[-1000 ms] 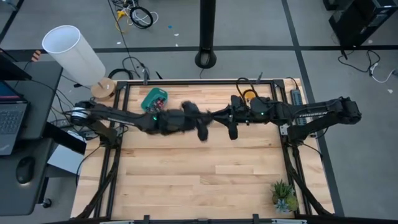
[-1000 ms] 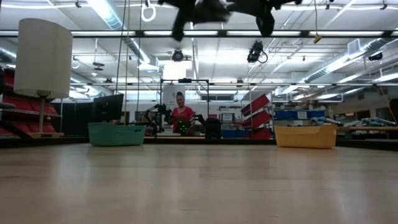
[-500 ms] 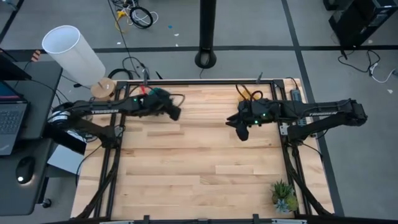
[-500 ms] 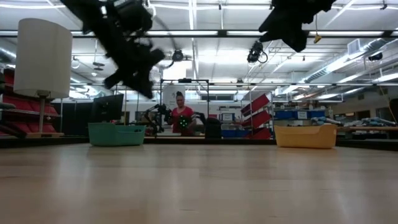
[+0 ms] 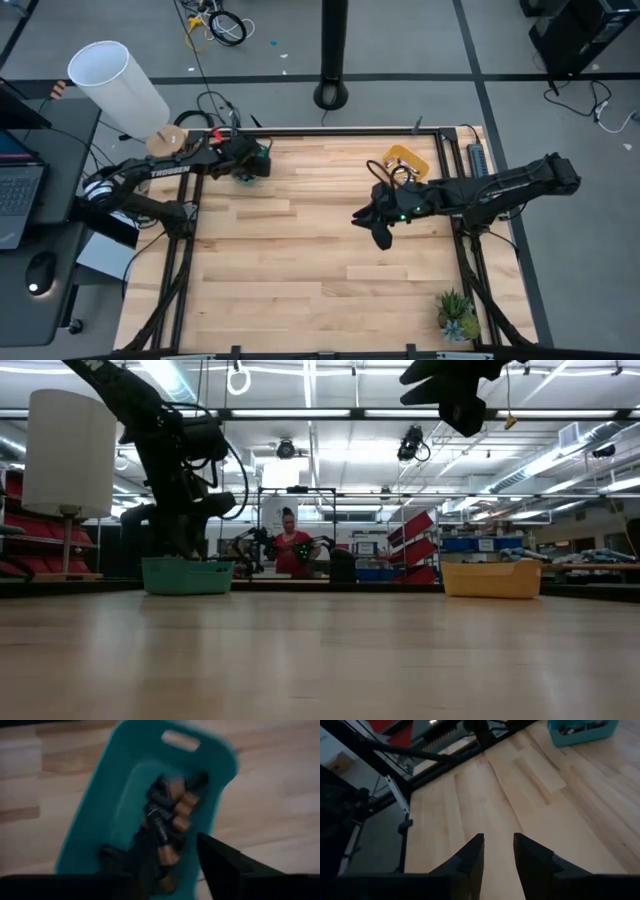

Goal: Sort batteries
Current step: Put the black battery into the blue bin, then return to Home Position

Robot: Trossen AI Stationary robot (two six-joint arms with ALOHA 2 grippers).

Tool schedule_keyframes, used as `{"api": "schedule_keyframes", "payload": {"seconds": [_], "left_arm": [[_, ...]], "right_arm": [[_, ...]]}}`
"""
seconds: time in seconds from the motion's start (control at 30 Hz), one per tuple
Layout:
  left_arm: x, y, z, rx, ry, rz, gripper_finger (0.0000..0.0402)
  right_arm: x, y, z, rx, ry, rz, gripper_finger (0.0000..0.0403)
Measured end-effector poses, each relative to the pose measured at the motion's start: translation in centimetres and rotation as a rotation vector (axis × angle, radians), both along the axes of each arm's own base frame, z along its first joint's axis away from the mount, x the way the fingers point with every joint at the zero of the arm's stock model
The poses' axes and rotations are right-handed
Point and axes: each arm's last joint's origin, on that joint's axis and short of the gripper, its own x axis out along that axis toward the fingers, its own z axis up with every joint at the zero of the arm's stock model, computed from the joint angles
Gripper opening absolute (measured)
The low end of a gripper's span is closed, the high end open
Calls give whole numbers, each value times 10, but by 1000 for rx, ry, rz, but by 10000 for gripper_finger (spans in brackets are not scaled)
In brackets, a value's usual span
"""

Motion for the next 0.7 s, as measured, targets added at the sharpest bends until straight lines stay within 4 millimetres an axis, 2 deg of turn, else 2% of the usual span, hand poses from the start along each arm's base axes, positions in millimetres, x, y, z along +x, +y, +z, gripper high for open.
{"api": "schedule_keyframes", "payload": {"seconds": [0.1,0.2,0.27,0.37,0.43,0.5,0.7], "left_arm": [[-4,-1,0,-17,46,-28,188],[-3,-4,11,8,53,-81,202],[3,-13,30,110,6,-172,200],[12,-35,64,261,-159,-316,184],[12,-50,80,312,-253,-370,168],[9,-65,92,336,-328,-395,152],[2,-108,108,400,-430,-458,92]], "right_arm": [[1,0,-4,-4,30,-2,110],[-2,-3,-1,-1,17,-15,103],[-9,-7,10,-15,-42,-42,98],[-26,-9,29,-104,-182,-89,86],[-40,-10,33,-145,-283,-113,76],[-55,-15,26,-147,-376,-131,63],[-85,-32,-23,-32,-550,-193,15]]}}
